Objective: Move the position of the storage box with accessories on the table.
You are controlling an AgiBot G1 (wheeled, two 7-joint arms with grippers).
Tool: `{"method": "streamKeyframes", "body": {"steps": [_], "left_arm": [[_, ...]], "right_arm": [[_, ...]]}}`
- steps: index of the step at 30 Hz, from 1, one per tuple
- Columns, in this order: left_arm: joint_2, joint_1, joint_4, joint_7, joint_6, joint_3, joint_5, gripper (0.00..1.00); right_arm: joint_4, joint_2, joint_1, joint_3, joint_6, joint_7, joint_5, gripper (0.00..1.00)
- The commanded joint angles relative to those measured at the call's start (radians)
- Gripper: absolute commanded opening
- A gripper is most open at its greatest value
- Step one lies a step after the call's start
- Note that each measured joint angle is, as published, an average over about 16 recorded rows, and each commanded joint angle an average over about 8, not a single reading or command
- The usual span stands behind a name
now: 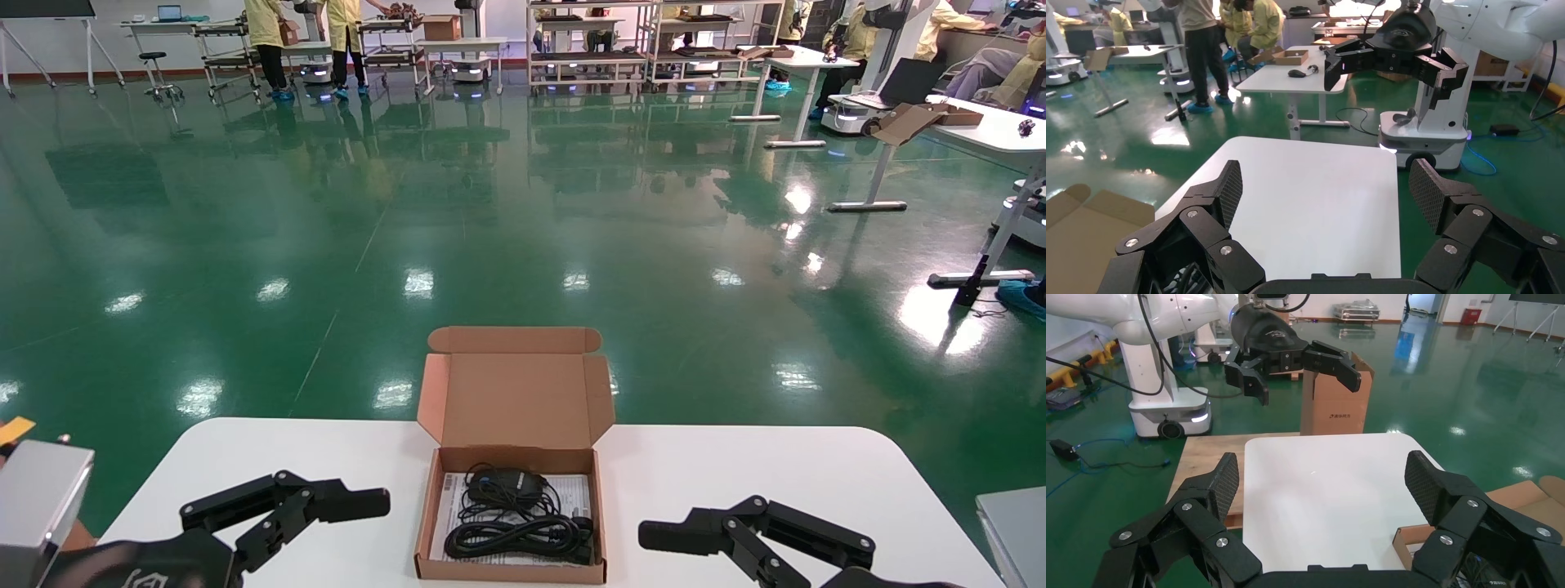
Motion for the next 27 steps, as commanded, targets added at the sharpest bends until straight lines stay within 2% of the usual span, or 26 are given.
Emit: {"method": "streamKeyframes", "body": {"steps": [1, 14, 17, 22, 27], "left_arm": [[0.000, 0.000, 0.000, 0.000, 0.000, 0.000, 0.000, 1.00], [0.000, 0.000, 0.000, 0.000, 0.000, 0.000, 0.000, 1.00], [0.000, 0.000, 0.000, 0.000, 0.000, 0.000, 0.000, 1.00], [0.000, 0.000, 0.000, 0.000, 0.000, 0.000, 0.000, 1.00], [0.000, 0.000, 0.000, 0.000, 0.000, 0.000, 0.000, 1.00]], "right_arm": [[0.000, 0.000, 0.000, 0.000, 0.000, 0.000, 0.000, 1.00], [0.000, 0.000, 0.001, 0.000, -0.001, 0.002, 0.001, 1.00], [-0.005, -0.003, 0.025, -0.007, -0.015, 0.008, -0.007, 1.00], [-0.068, -0.029, 0.183, -0.056, -0.066, 0.022, -0.076, 1.00], [-0.218, -0.090, 0.380, -0.129, -0.077, 0.034, -0.182, 1.00]]}}
